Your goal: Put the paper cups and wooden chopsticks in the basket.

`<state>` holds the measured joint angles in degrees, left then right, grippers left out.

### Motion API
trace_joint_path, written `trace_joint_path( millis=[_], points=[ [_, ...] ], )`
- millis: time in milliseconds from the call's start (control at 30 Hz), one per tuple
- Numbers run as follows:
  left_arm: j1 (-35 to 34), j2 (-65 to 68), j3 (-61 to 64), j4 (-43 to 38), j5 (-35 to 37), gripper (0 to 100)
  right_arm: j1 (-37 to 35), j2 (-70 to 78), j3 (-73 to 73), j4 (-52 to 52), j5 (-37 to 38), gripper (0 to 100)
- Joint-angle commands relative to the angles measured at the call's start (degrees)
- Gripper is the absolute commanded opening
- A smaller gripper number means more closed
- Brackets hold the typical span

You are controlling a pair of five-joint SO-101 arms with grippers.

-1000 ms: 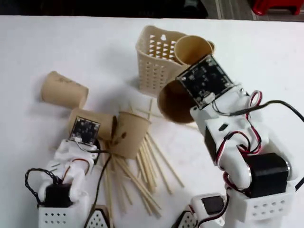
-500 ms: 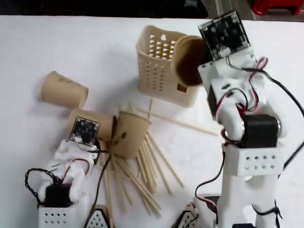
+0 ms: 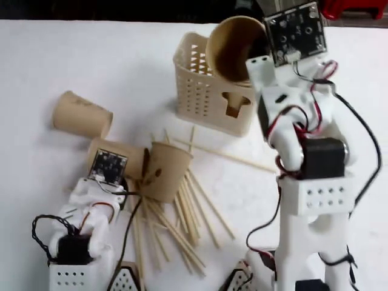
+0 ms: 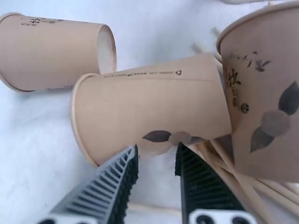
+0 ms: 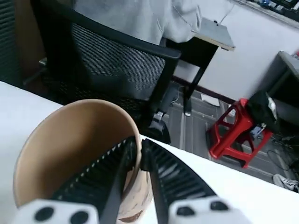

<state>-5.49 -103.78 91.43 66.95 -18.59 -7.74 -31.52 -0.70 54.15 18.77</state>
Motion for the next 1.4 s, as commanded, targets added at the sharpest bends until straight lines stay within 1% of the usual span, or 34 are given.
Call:
trace_joint_path(
  millis=[0, 200, 367, 433, 567, 667, 767, 933, 1033, 1100, 1233, 1367],
  points=[
    [-0.4, -0.7, -0.5, -1.1, -0.7, 15, -0.2, 3.5, -2.1, -2.6, -2.7, 2.0],
    [-0.4, -0.7, -0.5, -1.1, -0.7, 15, 0.8, 8.6, -2.1, -4.8, -3.2, 1.9],
    [-0.4, -0.7, -0.5, -1.1, -0.7, 15, 1.0, 9.3, -1.8, -4.0, -3.2, 2.4],
    [-0.4, -0.7, -0.5, -1.1, -0.7, 15, 0.9, 9.4, -1.8, -3.0, -3.2, 6.1],
    [-0.5, -0.7, -1.6, -0.7, -0.7, 15, 1.3, 9.1, -2.1, -1.7, -6.6, 17.6],
    [-0.5, -0.7, -2.0, -0.7, -0.7, 15, 1.1, 8.3, -2.9, 0.7, -6.7, 18.3],
    [-0.5, -0.7, -2.2, -0.9, -0.7, 14, 0.8, 7.5, -6.2, 6.7, -6.6, 18.3],
    [-3.2, -0.7, -4.4, -1.0, -0.2, 14, -2.3, 7.3, -11.3, 16.7, -6.5, 18.6],
    [-5.1, -0.7, -5.8, -1.1, -0.1, 14, -5.2, 7.2, -12.0, 21.8, -6.5, 18.6],
    [-6.9, -0.7, -6.6, -1.1, 1.2, 14, -7.6, 7.1, -12.0, 24.6, -6.5, 18.6],
    [-11.2, -0.7, -7.9, -1.2, 4.2, 14, -13.8, 7.7, -11.5, 29.6, -6.5, 18.6],
    [-14.5, -0.7, -8.3, -1.2, 4.2, 14, -21.4, 10.0, -9.4, 32.4, -6.5, 18.6]
  ],
)
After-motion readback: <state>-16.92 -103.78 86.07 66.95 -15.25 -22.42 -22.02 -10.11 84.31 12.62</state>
